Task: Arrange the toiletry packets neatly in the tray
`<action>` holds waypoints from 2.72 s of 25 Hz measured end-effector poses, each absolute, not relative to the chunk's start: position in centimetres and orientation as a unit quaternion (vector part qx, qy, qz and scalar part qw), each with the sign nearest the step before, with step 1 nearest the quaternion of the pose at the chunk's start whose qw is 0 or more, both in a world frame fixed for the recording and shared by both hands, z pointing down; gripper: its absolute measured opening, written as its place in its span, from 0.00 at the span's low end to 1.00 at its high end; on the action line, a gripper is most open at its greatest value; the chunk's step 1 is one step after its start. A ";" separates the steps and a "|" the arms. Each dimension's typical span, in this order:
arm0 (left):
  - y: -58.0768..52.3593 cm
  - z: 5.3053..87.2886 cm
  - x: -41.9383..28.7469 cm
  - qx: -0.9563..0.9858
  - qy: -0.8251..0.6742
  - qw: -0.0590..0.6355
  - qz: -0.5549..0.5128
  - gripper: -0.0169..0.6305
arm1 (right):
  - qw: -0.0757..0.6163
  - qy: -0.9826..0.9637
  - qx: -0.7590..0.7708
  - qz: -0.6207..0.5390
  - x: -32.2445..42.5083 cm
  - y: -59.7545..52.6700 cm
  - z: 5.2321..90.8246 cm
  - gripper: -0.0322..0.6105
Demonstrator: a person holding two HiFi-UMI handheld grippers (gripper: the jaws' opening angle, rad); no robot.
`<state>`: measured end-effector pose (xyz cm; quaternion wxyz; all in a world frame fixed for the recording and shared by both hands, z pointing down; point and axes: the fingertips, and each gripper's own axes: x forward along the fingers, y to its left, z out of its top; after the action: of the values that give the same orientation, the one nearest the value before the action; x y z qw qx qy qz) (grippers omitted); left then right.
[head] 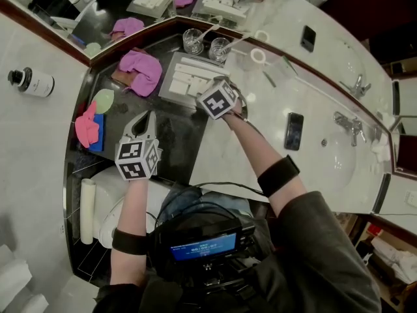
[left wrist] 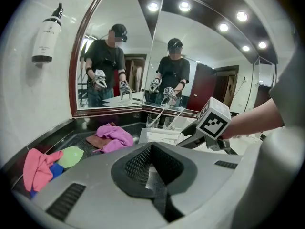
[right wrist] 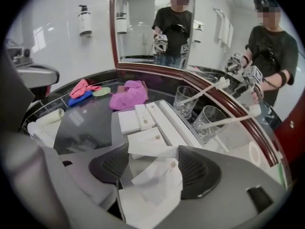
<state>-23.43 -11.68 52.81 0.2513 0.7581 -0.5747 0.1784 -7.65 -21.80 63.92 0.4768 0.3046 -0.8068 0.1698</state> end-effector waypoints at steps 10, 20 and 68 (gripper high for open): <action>-9.6 53.0 -23.9 0.745 -0.590 0.257 0.175 0.03 | 0.498 -0.856 0.140 0.017 -12.8 -15.1 61.8 0.57; -6.7 53.1 -26.9 0.715 -0.625 0.264 0.168 0.03 | 0.507 -0.859 0.068 0.028 -18.7 -9.3 64.0 0.57; -3.1 50.3 -24.3 0.706 -0.646 0.241 0.158 0.03 | 0.384 -0.904 0.172 0.080 -13.2 -8.9 55.5 0.07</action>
<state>-24.27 -3.13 50.26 0.2407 0.7064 -0.6465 0.1583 -13.15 -8.92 55.46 0.3838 0.1725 -0.9036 0.0801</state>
